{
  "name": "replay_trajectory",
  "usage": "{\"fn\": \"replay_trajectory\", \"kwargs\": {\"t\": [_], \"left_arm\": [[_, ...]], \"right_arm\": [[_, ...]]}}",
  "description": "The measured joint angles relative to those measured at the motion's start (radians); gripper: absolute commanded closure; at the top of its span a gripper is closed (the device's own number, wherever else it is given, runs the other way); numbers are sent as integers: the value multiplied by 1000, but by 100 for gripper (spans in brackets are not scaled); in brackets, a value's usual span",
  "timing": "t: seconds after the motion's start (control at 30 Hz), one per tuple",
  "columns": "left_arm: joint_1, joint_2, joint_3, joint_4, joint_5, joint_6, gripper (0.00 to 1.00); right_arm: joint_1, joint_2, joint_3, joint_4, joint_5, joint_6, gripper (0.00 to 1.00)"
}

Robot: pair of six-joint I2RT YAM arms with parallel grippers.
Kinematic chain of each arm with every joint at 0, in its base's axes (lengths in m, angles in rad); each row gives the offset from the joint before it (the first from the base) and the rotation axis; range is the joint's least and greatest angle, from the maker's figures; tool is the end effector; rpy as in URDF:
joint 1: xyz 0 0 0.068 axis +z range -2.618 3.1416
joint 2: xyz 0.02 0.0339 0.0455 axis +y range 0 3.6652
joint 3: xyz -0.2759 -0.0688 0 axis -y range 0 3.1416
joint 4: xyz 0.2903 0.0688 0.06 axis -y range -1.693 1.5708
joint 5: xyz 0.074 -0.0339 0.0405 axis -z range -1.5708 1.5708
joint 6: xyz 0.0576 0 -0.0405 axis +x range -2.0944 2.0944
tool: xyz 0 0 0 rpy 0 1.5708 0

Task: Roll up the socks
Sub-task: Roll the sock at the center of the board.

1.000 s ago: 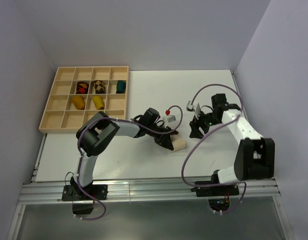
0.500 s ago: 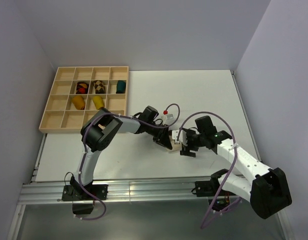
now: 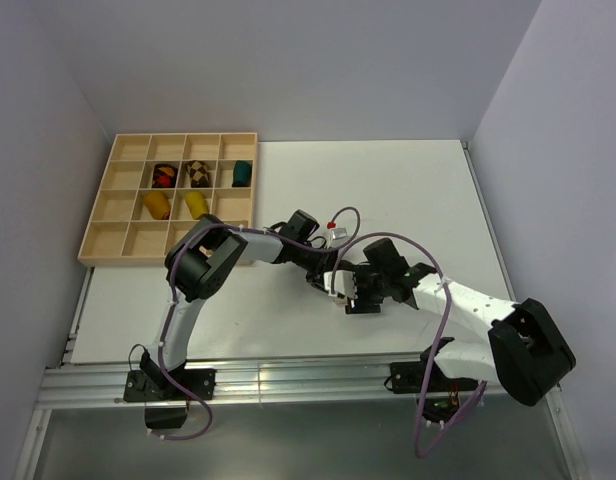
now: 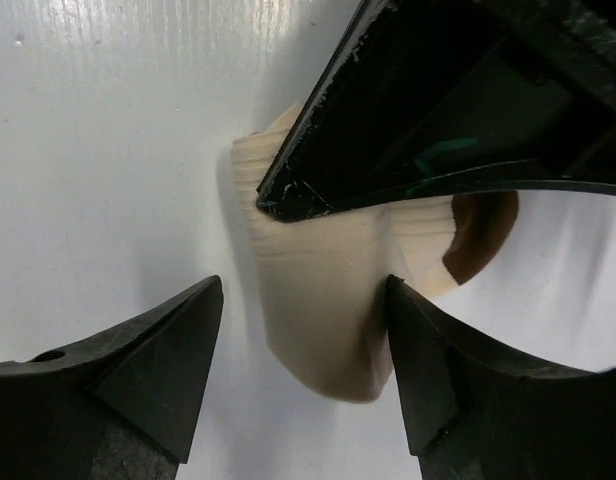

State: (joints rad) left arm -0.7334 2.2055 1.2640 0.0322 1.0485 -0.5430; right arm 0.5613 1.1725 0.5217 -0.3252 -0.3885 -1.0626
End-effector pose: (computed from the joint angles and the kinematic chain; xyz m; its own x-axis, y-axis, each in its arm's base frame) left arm 0.3128 -0.3491 0.0552 -0.8788 0.4449 -0.1726 0.3216 0.2851 -0.9029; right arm 0.2014 0.1524 0.1342 0.2462 -0.8003 -0.5468 -0.9397 -0.0589 -0.3369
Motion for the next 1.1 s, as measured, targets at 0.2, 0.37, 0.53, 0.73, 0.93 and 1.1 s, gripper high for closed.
{"fn": "replay_trajectory", "kwargs": {"t": [0.2, 0.37, 0.53, 0.73, 0.93, 1.1], "left_arm": [[0, 0, 9, -28, -6, -1, 100], [1, -2, 12, -43, -10, -2, 90], [4, -53, -12, -59, -101, -1, 75], [-5, -197, -135, 29, -326, -3, 61], [-4, -339, -300, 220, -526, -55, 59], [6, -492, -438, 364, -713, -83, 59]], "right_arm": [[15, 75, 28, 17, 37, 7, 48], [15, 114, 54, 26, 48, 30, 70], [15, 154, 87, 24, 51, 46, 73], [15, 190, 121, 25, 51, 53, 74], [15, 212, 150, -8, 51, 60, 74], [11, 251, 204, -77, 42, 56, 73]]}}
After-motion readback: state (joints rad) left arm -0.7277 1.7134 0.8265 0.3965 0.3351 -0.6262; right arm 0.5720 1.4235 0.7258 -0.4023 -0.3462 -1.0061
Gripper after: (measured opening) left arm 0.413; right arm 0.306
